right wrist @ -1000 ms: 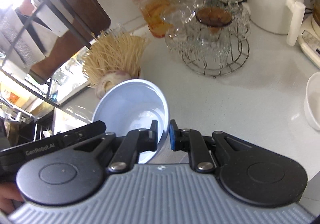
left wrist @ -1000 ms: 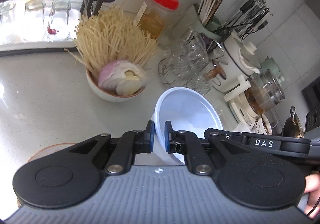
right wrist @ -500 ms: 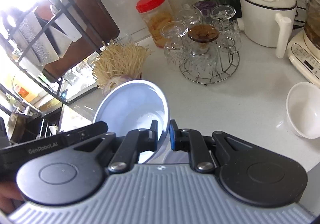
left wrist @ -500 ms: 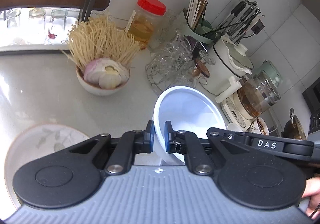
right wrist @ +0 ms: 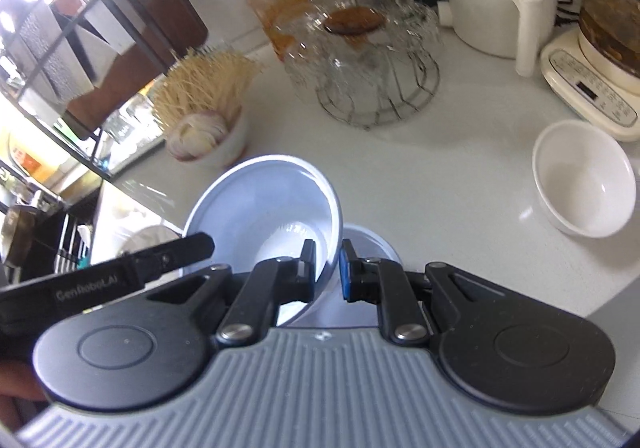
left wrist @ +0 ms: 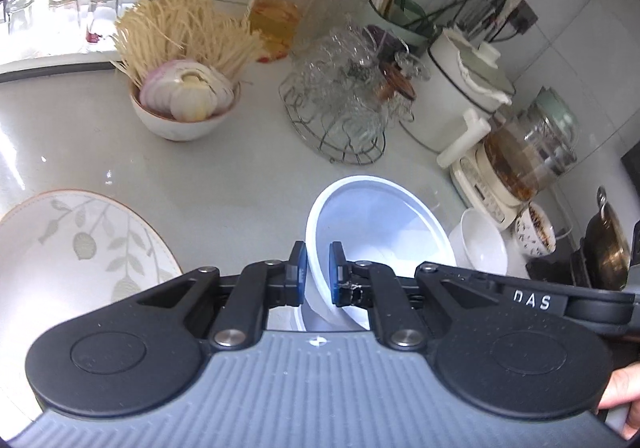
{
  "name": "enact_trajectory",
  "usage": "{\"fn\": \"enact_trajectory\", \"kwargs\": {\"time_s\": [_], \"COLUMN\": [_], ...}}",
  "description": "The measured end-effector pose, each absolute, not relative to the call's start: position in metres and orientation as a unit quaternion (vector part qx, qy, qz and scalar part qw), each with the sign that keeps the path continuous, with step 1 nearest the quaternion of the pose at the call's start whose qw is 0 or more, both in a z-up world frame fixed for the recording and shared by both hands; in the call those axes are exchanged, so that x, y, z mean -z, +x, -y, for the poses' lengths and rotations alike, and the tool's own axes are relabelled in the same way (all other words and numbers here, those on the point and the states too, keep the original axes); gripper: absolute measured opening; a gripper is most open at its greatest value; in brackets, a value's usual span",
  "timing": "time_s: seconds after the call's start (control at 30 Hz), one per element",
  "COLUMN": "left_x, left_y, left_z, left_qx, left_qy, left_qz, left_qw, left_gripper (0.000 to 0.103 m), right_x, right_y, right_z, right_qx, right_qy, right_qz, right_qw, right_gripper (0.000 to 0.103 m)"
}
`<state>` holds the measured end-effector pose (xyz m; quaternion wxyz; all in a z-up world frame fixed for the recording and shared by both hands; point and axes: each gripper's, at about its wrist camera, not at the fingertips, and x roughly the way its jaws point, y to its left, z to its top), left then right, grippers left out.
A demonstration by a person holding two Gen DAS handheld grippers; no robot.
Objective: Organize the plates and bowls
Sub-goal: 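Lower the held blue bowl into the other blue bowl with both grippers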
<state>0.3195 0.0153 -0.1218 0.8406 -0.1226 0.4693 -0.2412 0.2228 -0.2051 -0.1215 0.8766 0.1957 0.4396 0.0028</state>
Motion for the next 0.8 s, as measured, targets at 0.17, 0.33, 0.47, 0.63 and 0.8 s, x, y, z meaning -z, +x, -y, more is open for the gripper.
{"fn": "enact_trajectory", "kwargs": {"time_s": [0.17,0.33,0.47,0.63,0.8], "left_x": [0.132,0.143,0.149,0.151,0.151], "left_y": [0.317,0.312,0.311,0.310,0.310], "left_z": [-0.002,0.007,0.011,0.015,0.014], "left_qx": [0.243,0.241,0.239,0.236,0.231], "left_qy": [-0.114,-0.099,-0.091,-0.080,-0.082], "left_qz": [-0.481,-0.497,-0.506,-0.510,-0.510], "left_qw": [0.834,0.828,0.824,0.823,0.825], "left_gripper": [0.012,0.012,0.012,0.012,0.014], "right_x": [0.131,0.142,0.149,0.153,0.155], "right_y": [0.217,0.213,0.212,0.211,0.212], "right_z": [0.213,0.216,0.220,0.221,0.224], "right_qx": [0.009,0.013,0.014,0.016,0.015], "right_qy": [0.189,0.191,0.199,0.203,0.220], "right_qz": [-0.448,-0.456,-0.463,-0.463,-0.469], "right_qw": [0.874,0.869,0.864,0.862,0.856], "right_gripper": [0.015,0.015,0.015,0.017,0.017]}}
